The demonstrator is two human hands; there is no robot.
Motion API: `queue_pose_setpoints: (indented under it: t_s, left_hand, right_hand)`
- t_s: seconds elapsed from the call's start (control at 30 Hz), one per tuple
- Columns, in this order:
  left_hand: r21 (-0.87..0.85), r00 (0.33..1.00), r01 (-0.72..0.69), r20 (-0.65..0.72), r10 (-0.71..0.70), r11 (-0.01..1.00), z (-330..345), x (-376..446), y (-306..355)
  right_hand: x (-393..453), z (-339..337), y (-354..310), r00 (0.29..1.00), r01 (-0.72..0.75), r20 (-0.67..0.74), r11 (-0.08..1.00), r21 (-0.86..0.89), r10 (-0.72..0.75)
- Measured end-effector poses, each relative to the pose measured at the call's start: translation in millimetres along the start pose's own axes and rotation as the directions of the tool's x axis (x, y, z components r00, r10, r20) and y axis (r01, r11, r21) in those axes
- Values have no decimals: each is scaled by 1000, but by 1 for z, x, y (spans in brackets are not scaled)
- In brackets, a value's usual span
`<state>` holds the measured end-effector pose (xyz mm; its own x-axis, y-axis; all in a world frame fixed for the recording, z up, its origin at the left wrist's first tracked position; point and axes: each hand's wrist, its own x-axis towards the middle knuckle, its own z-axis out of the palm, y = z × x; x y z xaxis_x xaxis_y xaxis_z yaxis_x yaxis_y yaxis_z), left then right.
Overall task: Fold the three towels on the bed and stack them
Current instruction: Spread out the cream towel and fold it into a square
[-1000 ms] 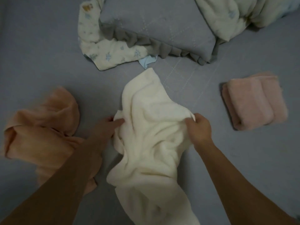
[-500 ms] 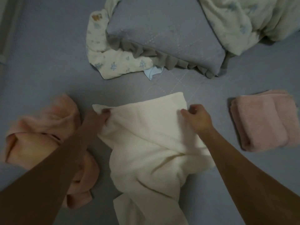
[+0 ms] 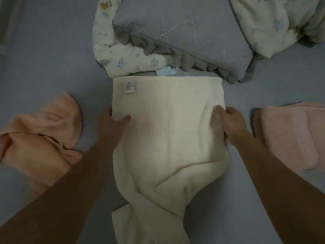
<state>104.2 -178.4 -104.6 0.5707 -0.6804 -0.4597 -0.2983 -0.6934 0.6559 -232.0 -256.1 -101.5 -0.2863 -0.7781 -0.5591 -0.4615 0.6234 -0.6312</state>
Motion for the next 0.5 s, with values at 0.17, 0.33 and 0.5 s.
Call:
queue_pose_setpoints:
  t_s: [0.17, 0.33, 0.5]
  left_hand:
    - [97, 988, 137, -87, -129, 986, -1, -111, -75]
    - [-80, 927, 350, -115, -357, 933, 3, -219, -119]
    - [-31, 857, 508, 114, -502, 861, 32, -296, -116]
  right_hand:
    - [-59, -24, 64, 962, -250, 154, 953, 172, 225]
    - [-138, -26, 125, 855, -425, 398, 890, 167, 334]
    - [-220, 5, 164, 732, -466, 577, 884, 37, 362]
